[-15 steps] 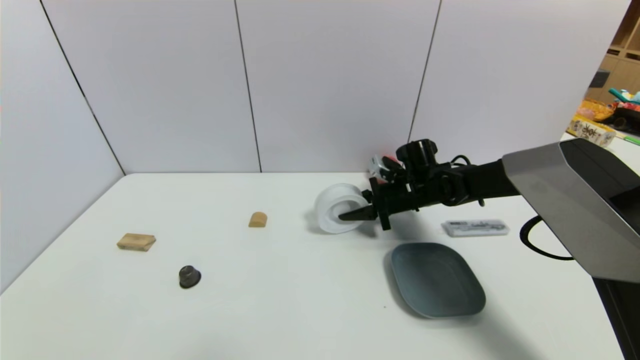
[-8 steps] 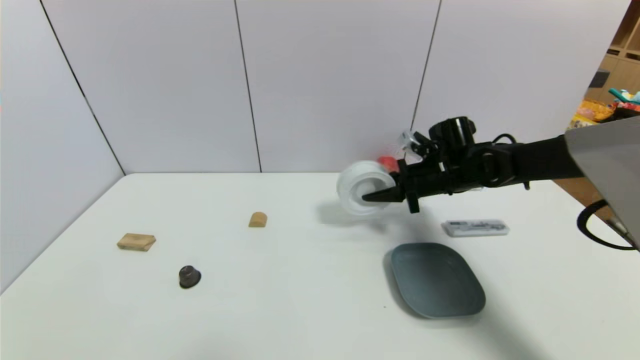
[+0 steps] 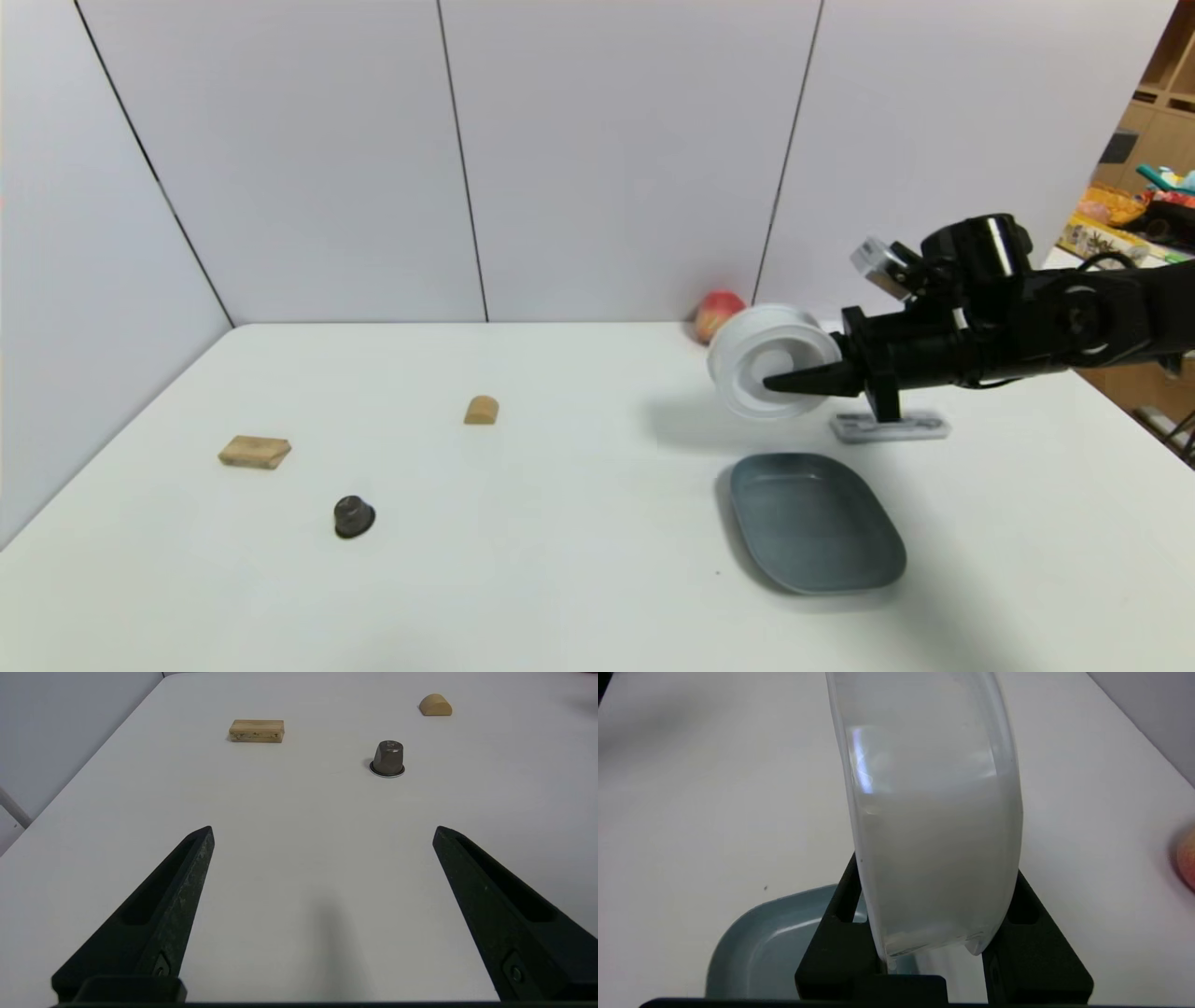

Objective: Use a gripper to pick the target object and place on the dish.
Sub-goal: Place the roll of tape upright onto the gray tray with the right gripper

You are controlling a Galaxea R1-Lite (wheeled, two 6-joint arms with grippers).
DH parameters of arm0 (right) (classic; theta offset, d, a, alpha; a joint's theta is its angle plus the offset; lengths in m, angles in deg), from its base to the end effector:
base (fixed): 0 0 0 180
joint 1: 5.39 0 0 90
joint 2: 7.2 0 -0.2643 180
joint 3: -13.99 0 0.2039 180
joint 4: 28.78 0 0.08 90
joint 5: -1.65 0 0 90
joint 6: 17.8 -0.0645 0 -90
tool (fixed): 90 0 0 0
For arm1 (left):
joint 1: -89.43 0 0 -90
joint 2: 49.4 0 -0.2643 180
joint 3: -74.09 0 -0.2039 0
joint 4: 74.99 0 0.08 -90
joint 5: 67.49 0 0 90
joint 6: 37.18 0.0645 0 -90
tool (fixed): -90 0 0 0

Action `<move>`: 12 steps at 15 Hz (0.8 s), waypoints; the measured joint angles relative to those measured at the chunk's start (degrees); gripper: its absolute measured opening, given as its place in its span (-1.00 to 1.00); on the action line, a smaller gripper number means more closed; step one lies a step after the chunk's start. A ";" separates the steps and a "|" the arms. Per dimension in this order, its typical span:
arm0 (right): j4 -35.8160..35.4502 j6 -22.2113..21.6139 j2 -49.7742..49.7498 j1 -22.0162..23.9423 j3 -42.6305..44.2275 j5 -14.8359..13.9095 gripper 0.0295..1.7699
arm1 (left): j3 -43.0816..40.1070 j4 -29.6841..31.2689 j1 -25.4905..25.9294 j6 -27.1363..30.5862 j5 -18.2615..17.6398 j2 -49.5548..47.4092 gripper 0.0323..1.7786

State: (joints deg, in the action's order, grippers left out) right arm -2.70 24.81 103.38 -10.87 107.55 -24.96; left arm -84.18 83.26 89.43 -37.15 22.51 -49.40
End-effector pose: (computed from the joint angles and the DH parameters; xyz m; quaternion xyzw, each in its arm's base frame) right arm 0.3602 0.0925 0.1133 -0.1130 0.1083 0.6068 0.7793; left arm 0.0696 0.0000 0.0754 0.0003 0.0002 0.0000 1.0000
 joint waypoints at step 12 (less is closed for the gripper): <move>-0.44 11.52 -12.85 6.27 -21.31 0.28 -0.37 | 0.00 -0.02 0.00 -0.02 0.00 0.00 0.90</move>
State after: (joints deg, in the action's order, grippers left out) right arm -3.14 36.33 90.53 -4.60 86.24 -24.68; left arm -84.18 83.23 89.43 -37.18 22.51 -49.40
